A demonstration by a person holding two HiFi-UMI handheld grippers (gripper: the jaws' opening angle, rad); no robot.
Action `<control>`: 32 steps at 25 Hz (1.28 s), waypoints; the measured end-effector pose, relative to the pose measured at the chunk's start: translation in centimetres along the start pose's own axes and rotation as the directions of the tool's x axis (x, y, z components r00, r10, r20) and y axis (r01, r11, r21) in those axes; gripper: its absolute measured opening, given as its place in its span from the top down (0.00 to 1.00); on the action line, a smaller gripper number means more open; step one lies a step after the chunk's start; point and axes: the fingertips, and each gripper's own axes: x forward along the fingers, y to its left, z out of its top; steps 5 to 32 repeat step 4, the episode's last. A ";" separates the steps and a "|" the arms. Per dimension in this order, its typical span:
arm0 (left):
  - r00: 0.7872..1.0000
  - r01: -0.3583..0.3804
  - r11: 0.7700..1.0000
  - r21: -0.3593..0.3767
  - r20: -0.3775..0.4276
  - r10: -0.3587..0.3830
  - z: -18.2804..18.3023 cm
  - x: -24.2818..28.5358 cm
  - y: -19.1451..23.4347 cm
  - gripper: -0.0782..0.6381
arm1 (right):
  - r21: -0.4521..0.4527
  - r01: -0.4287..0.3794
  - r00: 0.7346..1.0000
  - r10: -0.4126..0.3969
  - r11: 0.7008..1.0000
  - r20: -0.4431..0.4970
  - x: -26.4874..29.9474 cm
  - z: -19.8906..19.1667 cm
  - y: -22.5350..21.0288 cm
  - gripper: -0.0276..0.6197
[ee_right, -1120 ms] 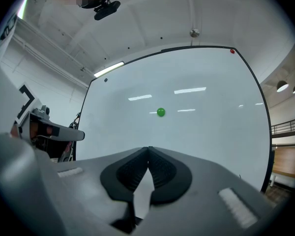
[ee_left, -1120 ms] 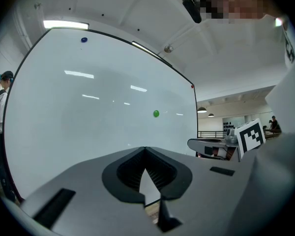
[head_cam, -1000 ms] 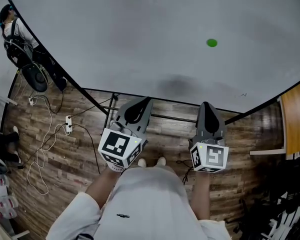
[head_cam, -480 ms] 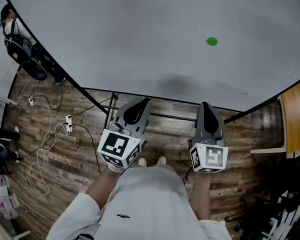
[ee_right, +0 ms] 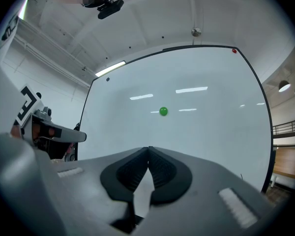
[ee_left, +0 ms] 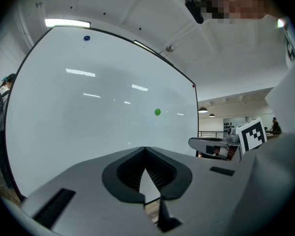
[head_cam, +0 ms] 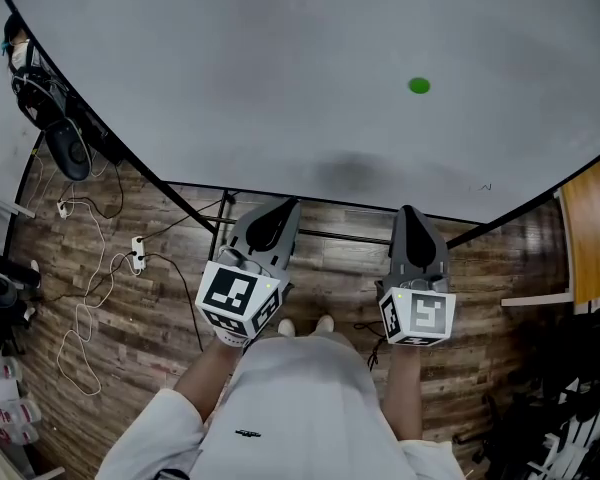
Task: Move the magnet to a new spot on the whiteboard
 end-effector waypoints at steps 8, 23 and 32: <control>1.000 0.001 1.000 0.002 0.001 -0.001 0.1 -0.1 -0.3 0.88 | -0.012 0.003 1.000 -0.003 1.000 0.005 -0.4 0.4 -0.2 0.95; 1.000 0.001 1.000 0.002 0.001 -0.001 0.1 -0.1 -0.3 0.88 | -0.012 0.003 1.000 -0.003 1.000 0.005 -0.4 0.4 -0.2 0.95; 1.000 0.001 1.000 0.002 0.001 -0.001 0.1 -0.1 -0.3 0.88 | -0.012 0.003 1.000 -0.003 1.000 0.005 -0.4 0.4 -0.2 0.95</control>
